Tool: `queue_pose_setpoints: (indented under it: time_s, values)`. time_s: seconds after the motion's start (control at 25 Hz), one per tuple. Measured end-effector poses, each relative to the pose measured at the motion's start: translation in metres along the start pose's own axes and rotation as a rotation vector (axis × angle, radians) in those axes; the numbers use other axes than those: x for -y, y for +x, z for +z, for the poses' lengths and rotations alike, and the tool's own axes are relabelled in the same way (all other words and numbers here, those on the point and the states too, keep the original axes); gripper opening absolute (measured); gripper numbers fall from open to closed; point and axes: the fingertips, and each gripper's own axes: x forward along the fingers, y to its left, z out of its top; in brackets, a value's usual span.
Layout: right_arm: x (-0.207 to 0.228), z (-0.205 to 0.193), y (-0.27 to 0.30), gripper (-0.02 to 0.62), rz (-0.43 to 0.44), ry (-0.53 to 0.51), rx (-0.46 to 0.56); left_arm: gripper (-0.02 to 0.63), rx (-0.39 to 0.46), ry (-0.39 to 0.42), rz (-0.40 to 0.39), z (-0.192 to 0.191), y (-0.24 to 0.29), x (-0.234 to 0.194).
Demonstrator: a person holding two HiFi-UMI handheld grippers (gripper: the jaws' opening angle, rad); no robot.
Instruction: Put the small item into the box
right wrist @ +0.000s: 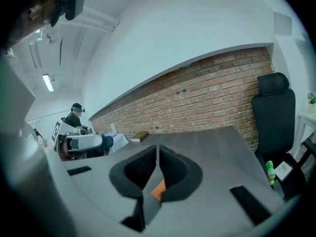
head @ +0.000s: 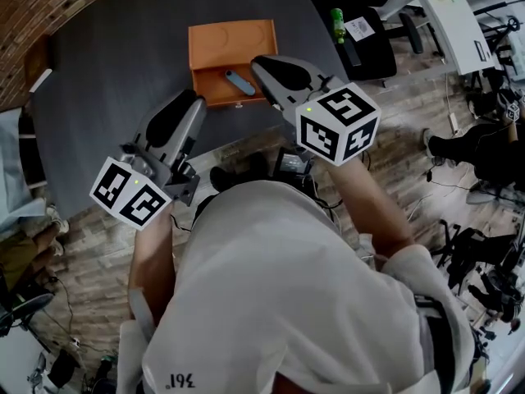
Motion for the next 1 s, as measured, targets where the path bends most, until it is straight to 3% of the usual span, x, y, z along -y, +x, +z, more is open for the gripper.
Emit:
queue_pose_setpoints:
  time_s: [1.0]
  values:
    - [-0.043,0.019,-0.047,0.017,0.020,-0.013,0.101,0.051,0.048,0.044,-0.045,0.009,-0.039,0.036]
